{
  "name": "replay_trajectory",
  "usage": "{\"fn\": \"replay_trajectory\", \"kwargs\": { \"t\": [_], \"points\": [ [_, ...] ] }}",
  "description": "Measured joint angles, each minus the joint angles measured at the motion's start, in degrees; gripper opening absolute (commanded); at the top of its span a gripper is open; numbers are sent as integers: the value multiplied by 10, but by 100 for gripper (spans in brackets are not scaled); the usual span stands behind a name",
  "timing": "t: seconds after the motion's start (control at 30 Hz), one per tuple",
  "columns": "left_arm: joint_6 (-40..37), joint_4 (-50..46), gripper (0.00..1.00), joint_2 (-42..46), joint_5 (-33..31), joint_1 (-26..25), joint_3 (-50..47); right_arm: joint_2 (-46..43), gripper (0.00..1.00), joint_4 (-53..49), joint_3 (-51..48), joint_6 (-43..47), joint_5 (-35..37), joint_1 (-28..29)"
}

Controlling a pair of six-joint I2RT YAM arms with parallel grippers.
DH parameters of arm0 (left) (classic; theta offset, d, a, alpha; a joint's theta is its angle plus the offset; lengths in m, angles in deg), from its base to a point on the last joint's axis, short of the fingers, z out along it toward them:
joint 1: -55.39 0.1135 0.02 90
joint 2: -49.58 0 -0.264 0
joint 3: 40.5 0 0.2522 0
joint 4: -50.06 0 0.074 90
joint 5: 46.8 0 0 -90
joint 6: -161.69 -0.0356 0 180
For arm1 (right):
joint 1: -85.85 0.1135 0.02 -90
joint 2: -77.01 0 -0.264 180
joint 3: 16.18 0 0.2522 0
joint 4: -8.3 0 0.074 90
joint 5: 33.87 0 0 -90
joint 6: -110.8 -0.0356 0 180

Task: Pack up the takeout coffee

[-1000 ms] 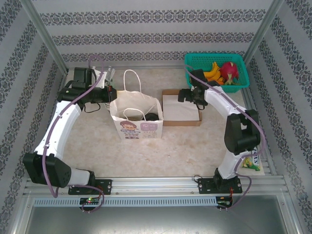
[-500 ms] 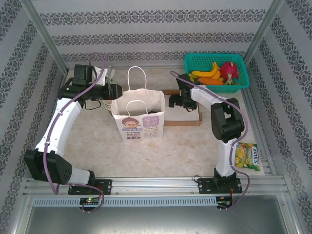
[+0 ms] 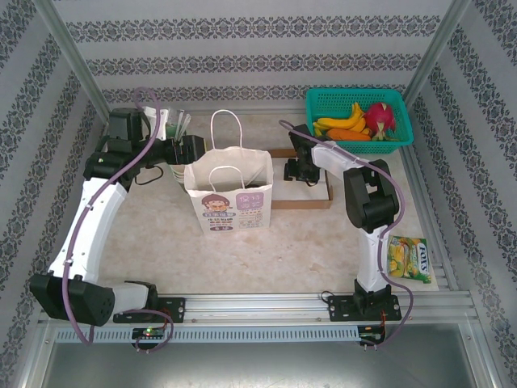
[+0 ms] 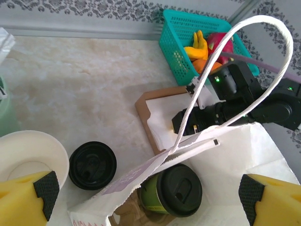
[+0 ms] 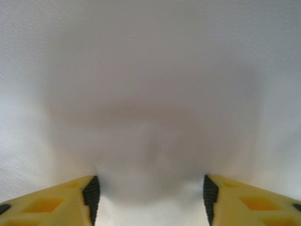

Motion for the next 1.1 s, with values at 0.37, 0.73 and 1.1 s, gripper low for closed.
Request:
{"fn": "replay_trajectory", "kwargs": {
  "t": [0.37,0.73,1.1],
  "points": [
    [10,17,100,12,-35,0,-19,-4,31,0,0,4,12,4],
    [11,20,99,13,-42,0,-20,-23,9,0,0,12,19,8],
    [10,20,100,13,-43,0,-20,-35,0,11,-14,12,21,7]
  ]
}}
